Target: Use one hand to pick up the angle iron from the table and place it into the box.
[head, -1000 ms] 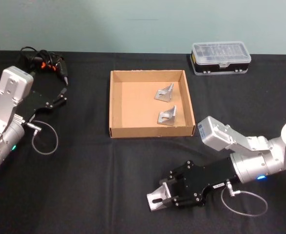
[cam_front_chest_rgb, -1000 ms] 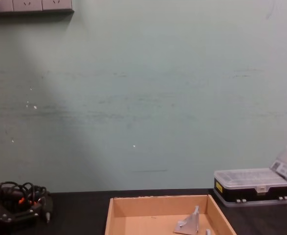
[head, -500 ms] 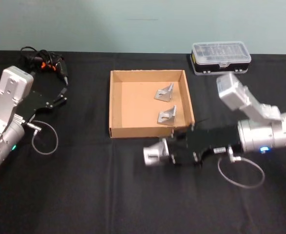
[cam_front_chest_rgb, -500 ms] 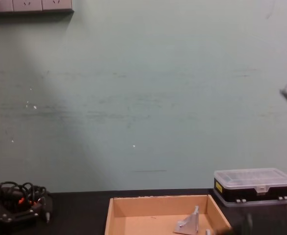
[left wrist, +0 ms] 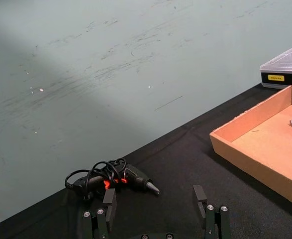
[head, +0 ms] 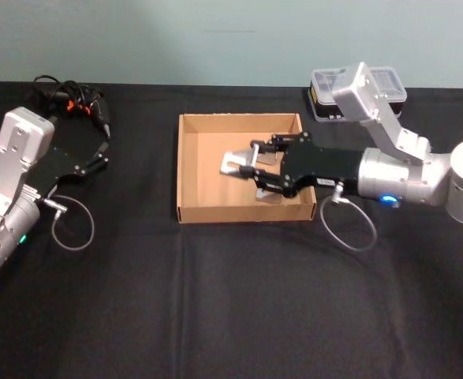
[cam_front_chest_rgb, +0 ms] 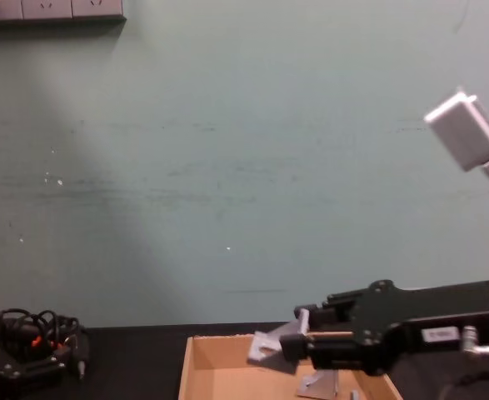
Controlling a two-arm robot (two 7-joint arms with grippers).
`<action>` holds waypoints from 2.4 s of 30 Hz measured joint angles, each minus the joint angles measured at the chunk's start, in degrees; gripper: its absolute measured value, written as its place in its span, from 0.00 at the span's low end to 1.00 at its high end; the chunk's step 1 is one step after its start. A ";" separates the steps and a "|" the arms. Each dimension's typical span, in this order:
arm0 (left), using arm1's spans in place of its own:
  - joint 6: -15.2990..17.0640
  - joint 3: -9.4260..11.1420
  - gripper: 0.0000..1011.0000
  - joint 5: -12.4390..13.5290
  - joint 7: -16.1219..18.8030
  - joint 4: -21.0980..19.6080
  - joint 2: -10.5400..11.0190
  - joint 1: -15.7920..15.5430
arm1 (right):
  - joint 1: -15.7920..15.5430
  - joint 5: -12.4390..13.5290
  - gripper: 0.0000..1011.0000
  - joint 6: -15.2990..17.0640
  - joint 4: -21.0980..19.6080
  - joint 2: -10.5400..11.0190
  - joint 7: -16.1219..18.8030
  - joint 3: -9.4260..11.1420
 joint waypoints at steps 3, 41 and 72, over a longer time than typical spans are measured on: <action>0.00 0.00 0.99 0.00 0.00 0.00 0.00 0.00 | 0.34 -1.65 0.46 0.34 1.87 -2.29 -3.29 0.29; 0.00 0.00 0.99 0.00 0.00 0.00 0.00 0.00 | 4.32 -11.69 0.75 1.47 17.14 -13.37 -6.66 0.14; 0.00 0.00 0.99 0.00 0.00 0.00 0.00 0.00 | -13.13 -12.23 0.99 1.13 -5.36 -6.99 -26.06 17.11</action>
